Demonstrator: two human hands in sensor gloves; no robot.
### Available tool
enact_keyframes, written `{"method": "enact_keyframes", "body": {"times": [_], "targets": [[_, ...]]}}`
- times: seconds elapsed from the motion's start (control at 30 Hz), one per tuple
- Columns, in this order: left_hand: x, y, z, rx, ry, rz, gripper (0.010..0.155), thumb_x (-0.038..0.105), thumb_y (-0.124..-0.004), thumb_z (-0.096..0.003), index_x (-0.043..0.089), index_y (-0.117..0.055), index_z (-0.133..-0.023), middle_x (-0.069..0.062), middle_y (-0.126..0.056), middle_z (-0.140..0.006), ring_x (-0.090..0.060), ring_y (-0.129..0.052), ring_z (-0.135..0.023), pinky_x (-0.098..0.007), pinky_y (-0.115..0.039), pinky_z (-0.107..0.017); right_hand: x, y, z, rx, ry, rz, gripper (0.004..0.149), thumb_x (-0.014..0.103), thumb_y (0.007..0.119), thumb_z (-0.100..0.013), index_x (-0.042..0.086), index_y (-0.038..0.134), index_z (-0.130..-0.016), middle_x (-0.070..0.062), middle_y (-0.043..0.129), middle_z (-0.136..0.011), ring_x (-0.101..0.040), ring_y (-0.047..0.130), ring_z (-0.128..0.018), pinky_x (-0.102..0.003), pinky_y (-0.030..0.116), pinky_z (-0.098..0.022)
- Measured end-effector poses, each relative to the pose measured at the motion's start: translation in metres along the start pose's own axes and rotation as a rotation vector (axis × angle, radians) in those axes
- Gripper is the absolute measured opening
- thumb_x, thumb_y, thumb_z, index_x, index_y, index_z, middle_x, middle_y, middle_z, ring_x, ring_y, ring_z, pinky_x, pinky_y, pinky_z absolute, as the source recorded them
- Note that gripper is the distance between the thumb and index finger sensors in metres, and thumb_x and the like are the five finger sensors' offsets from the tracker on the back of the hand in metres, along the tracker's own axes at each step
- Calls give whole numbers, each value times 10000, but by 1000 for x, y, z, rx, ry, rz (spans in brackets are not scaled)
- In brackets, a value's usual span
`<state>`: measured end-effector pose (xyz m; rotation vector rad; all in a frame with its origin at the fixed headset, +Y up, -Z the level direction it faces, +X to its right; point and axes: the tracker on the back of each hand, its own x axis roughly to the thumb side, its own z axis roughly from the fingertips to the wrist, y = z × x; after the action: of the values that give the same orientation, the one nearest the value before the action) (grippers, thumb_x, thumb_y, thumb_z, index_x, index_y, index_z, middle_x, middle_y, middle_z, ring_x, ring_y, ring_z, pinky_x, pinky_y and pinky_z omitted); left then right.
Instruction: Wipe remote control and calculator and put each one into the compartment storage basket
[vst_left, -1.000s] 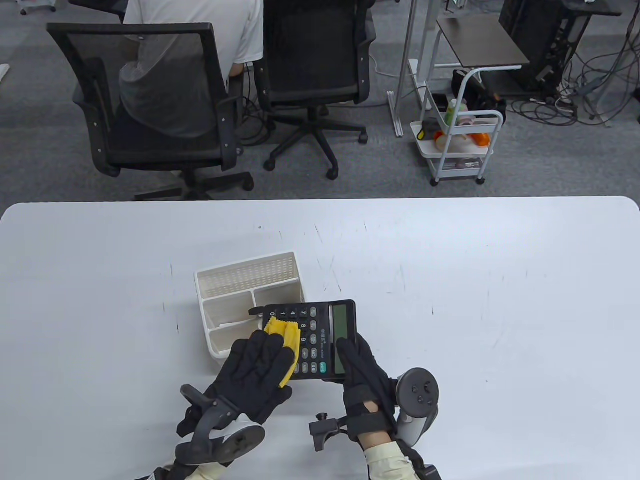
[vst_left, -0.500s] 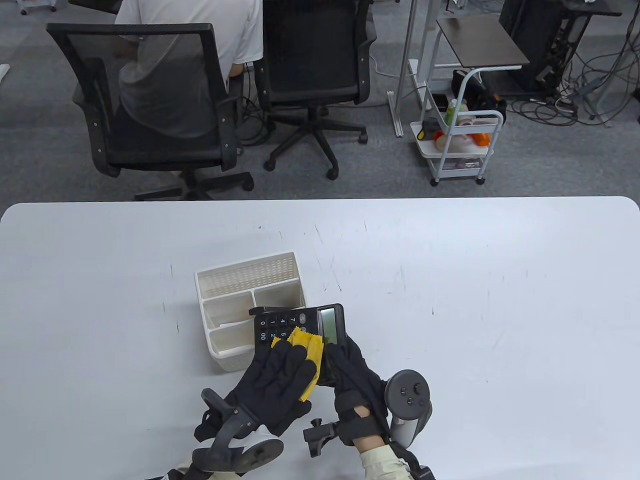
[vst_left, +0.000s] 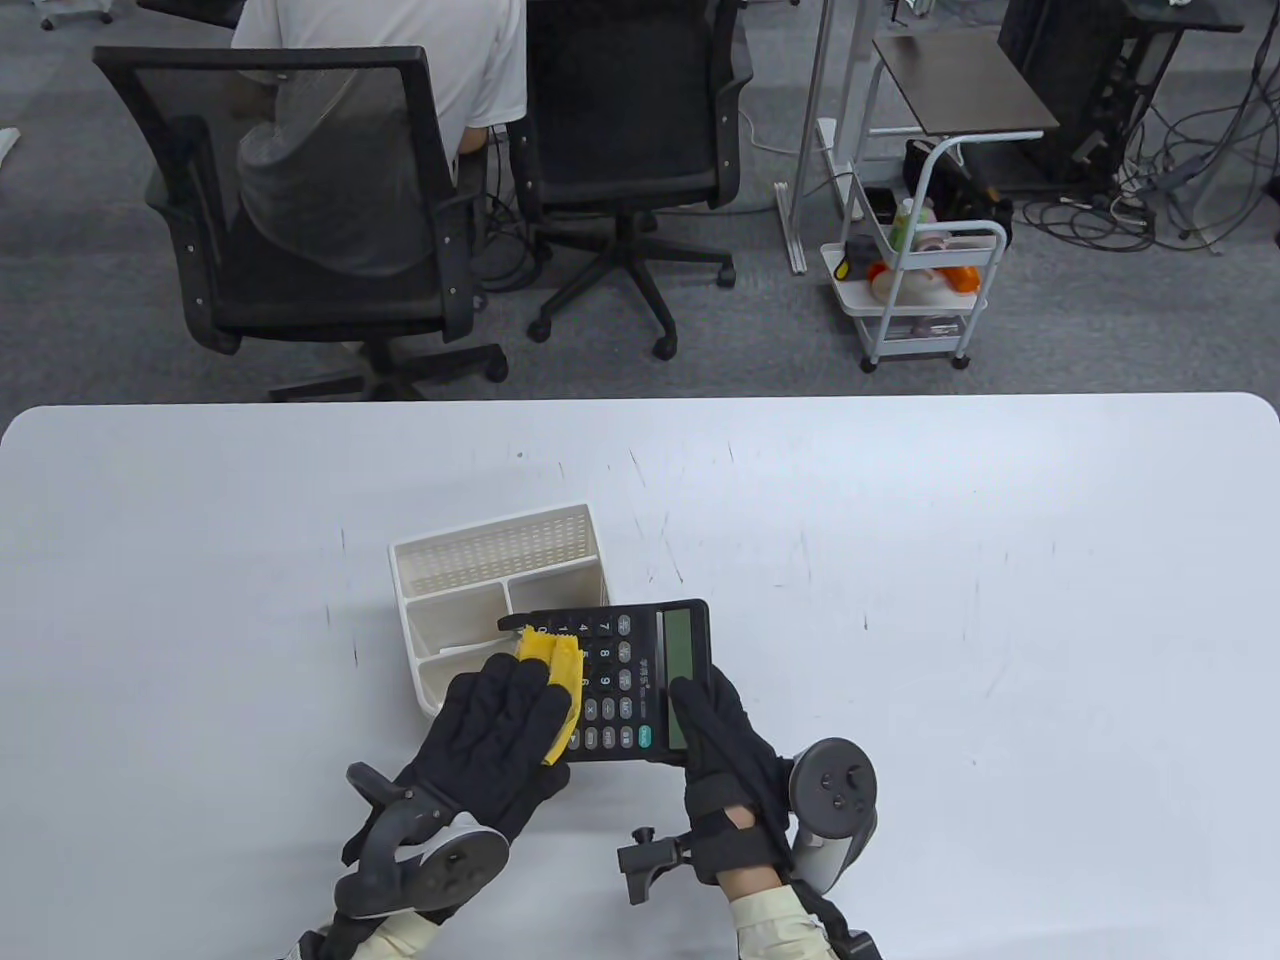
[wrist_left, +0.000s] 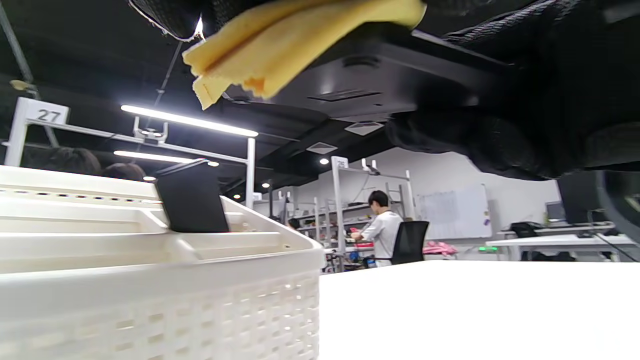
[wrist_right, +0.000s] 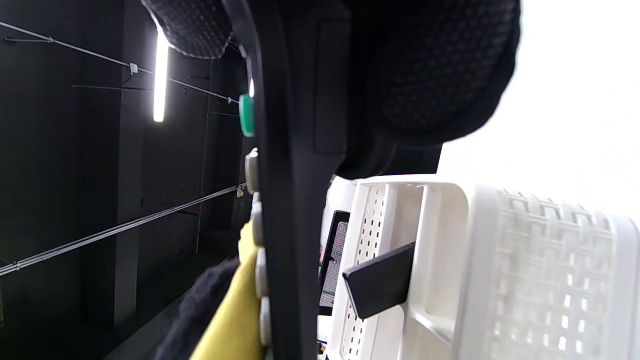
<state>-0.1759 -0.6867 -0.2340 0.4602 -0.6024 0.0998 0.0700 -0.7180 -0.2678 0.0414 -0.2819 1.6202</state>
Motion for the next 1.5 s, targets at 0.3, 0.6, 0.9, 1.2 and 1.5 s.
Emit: {"method": "enact_keyframes", "body": {"times": [0.3, 0.6, 0.9, 1.2, 1.5], "targets": [[12, 0, -5, -18, -37, 46, 575, 506, -556, -539, 263, -578, -1059, -49, -551, -1131, -349, -568, -1077, -533, -554, -759, 5, 20, 5, 139, -82, 119, 628, 364, 671, -604, -118, 646, -1007, -288, 889, -794, -304, 1039, -503, -413, 900, -333], [-26, 3, 4, -31, 130, 24, 580, 500, -565, -541, 241, -578, -1060, -72, -557, -1127, -367, -574, -1068, -535, -564, -751, 4, 15, 2, 113, -58, 64, 625, 367, 673, -604, -110, 650, -1008, -288, 891, -792, -301, 1041, -495, -410, 899, -332], [-3, 0, -1, -32, 23, 38, 580, 498, -568, -541, 240, -572, -1060, -75, -554, -1127, -367, -574, -1070, -535, -560, -755, 7, 18, 4, 145, -104, 130, 627, 364, 676, -602, -116, 655, -1005, -297, 893, -786, -308, 1041, -491, -416, 898, -327], [-24, 5, 3, 1, 135, 67, 580, 494, -576, -542, 240, -566, -1062, -78, -554, -1127, -371, -579, -1067, -536, -564, -751, 10, 27, 6, 243, -120, 128, 623, 358, 687, -597, -117, 669, -1000, -301, 906, -772, -310, 1049, -475, -419, 900, -320], [-28, 4, 5, -8, 154, 56, 579, 491, -579, -542, 234, -573, -1061, -80, -553, -1127, -378, -576, -1065, -537, -566, -749, 7, 13, 1, 157, -81, 64, 618, 363, 683, -601, -102, 666, -1007, -292, 906, -778, -307, 1046, -476, -416, 897, -323]]}}
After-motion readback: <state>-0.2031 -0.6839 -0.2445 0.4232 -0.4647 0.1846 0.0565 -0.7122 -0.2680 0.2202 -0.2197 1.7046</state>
